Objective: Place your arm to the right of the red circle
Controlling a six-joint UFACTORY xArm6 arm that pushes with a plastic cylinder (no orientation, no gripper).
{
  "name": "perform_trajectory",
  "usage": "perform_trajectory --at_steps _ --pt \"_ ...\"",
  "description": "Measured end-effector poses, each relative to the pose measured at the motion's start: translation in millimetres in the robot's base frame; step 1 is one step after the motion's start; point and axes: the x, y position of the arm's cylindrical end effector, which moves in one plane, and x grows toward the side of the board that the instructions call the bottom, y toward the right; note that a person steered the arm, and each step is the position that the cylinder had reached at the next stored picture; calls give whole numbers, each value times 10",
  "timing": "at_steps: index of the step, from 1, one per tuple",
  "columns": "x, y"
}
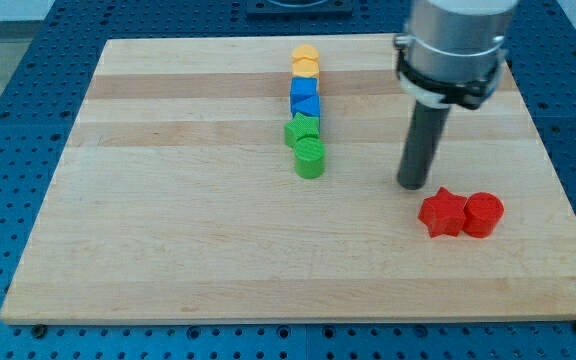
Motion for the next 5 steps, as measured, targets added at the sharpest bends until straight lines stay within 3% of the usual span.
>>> perform_trajectory --at_steps 3,5 --pt "233 1042" --pt "568 1067"
